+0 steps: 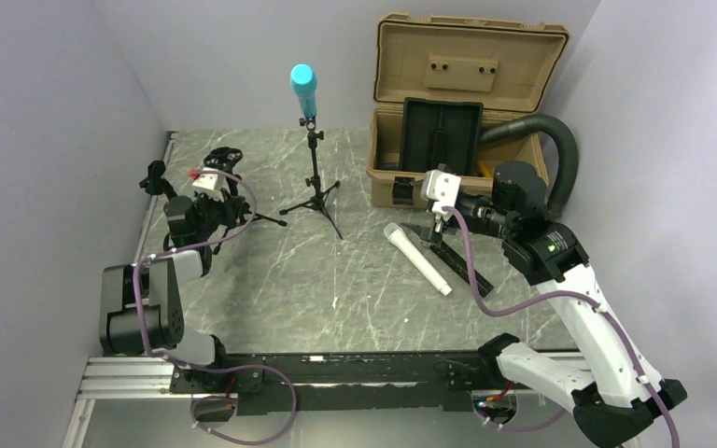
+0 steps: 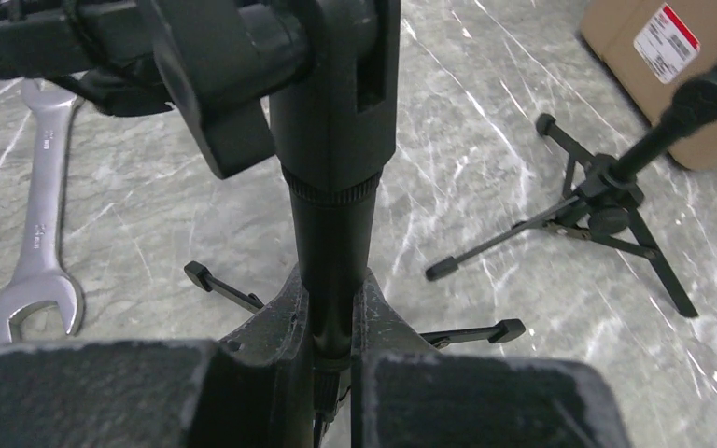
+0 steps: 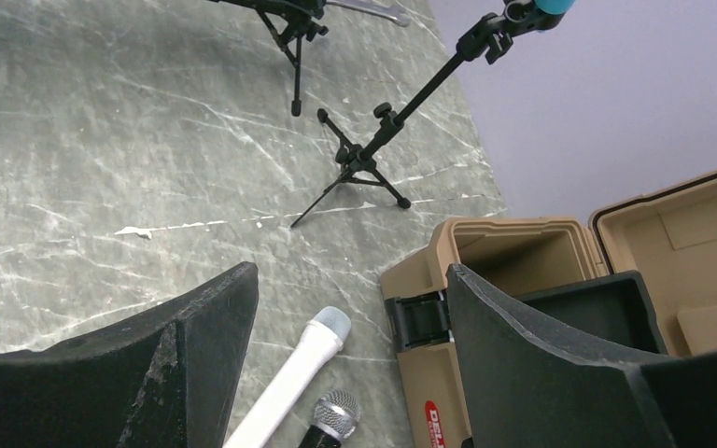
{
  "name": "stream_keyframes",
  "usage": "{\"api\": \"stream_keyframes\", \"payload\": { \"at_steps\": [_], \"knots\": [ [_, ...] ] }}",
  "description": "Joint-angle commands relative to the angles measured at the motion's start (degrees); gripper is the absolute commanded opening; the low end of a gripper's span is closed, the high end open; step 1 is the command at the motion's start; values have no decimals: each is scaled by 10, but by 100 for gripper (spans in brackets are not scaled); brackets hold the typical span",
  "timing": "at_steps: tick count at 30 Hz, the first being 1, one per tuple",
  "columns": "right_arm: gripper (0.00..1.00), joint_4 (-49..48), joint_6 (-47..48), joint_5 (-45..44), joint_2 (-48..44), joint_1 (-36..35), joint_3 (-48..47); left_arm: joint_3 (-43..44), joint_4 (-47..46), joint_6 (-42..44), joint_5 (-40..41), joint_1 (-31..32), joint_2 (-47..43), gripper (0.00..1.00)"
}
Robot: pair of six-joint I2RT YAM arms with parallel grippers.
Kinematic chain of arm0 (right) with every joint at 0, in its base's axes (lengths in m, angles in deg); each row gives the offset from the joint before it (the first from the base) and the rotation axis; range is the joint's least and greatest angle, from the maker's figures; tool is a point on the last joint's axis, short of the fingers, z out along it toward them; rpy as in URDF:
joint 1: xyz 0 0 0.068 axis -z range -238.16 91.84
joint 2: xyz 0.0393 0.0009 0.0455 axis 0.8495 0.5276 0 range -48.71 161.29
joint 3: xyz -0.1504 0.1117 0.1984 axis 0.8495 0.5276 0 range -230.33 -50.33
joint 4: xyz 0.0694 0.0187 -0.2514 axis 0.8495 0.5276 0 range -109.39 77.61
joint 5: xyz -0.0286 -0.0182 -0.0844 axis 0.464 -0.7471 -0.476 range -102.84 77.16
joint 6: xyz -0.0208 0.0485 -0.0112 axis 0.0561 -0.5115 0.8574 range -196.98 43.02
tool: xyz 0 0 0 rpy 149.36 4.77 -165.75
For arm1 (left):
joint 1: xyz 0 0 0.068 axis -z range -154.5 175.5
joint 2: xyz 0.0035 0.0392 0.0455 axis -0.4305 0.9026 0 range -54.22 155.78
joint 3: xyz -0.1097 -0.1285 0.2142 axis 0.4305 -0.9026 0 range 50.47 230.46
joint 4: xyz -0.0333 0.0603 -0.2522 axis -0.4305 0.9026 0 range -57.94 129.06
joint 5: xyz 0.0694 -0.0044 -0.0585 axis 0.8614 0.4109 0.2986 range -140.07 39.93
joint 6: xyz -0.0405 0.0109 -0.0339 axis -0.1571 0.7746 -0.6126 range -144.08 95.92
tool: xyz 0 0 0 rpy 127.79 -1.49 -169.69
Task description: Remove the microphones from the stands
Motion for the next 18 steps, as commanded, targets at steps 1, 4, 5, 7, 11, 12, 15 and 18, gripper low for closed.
{"api": "stream_keyframes", "payload": {
  "at_steps": [1, 4, 5, 7, 11, 12, 15, 18],
  "knots": [
    [76, -27, -7, 12, 3, 2, 2, 40, -93, -17, 16, -7, 23, 0],
    [76, -27, -6, 11, 5, 2, 3, 48, -87, -16, 23, -7, 43, 7],
    [76, -27, -6, 11, 4, 3, 3, 50, -80, -16, 27, -8, 48, 10],
    [76, -28, -5, 10, 4, 2, 5, 54, -72, -11, 33, -9, 55, 17],
    [77, -33, -5, 9, 6, 2, 11, 47, -72, 3, 43, -10, 61, 29],
    [77, -34, -5, 9, 6, 2, 13, 46, -70, 6, 46, -10, 61, 32],
    [77, -37, -7, 11, 8, 3, 16, 43, -54, 21, 53, -11, 55, 33],
    [77, -39, -8, 12, 8, 3, 19, 38, -43, 51, 64, -13, 44, 36]
  ]
}}
